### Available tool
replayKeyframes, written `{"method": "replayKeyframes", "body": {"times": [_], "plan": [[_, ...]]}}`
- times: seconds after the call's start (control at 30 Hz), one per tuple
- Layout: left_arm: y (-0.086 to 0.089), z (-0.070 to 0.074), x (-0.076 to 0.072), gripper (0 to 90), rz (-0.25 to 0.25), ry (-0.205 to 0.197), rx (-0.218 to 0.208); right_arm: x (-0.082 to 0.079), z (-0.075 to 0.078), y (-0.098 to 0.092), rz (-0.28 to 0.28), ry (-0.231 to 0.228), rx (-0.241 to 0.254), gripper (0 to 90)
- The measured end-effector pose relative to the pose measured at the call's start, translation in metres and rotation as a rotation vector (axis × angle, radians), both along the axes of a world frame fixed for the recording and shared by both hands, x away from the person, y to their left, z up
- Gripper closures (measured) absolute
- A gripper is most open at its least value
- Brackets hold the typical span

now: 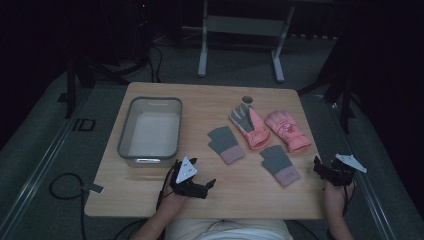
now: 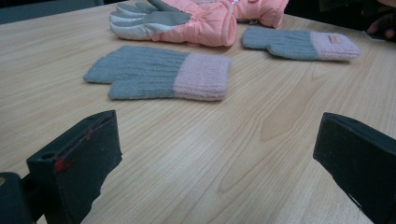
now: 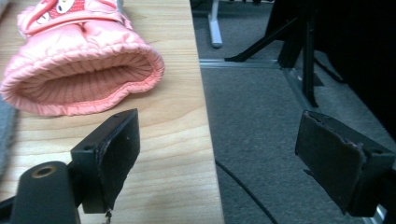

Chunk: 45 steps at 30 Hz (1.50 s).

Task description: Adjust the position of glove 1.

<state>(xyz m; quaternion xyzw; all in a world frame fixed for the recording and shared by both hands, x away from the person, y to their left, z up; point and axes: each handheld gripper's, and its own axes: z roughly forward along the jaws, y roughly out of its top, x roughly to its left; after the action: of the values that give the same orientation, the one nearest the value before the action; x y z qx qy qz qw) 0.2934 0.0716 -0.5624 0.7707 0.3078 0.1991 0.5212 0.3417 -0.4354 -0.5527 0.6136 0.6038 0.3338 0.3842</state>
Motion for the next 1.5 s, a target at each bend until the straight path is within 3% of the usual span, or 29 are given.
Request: {"method": "replayKeyframes", "body": {"times": [0.2, 0.3, 0.33, 0.47, 0.53, 0.7, 1.13, 1.3, 1.5], "plan": [[-0.001, 0.000, -0.001, 0.5, 0.000, -0.007, 0.012, 0.001, 0.000, -0.001, 0.001, 0.012, 0.007, 13.9], [-0.001, 0.000, -0.001, 0.5, 0.000, -0.009, 0.012, 0.001, 0.000, 0.000, 0.003, 0.033, 0.006, 13.9], [-0.001, 0.000, -0.001, 0.5, 0.000, -0.008, 0.013, 0.001, 0.000, -0.002, 0.011, 0.060, 0.016, 13.6], [-0.001, 0.000, -0.001, 0.5, -0.001, -0.008, 0.012, -0.001, 0.006, -0.003, 0.007, 0.074, 0.007, 13.0], [-0.001, 0.000, -0.001, 0.5, -0.001, -0.008, 0.013, -0.001, 0.016, -0.004, 0.017, 0.076, 0.039, 12.6], [-0.001, 0.000, -0.001, 0.5, 0.000, -0.008, 0.011, -0.001, 0.027, -0.003, 0.025, 0.068, 0.043, 11.9], [-0.001, 0.000, -0.001, 0.5, -0.003, -0.009, 0.005, 0.010, 0.085, 0.019, 0.101, -0.015, -0.004, 16.0], [-0.001, 0.000, -0.001, 0.5, -0.005, -0.011, 0.009, 0.019, 0.104, 0.030, 0.169, -0.016, 0.009, 15.9], [-0.001, 0.000, -0.001, 0.5, -0.006, -0.011, 0.010, 0.029, 0.119, 0.051, 0.265, -0.011, -0.015, 13.3]]}}
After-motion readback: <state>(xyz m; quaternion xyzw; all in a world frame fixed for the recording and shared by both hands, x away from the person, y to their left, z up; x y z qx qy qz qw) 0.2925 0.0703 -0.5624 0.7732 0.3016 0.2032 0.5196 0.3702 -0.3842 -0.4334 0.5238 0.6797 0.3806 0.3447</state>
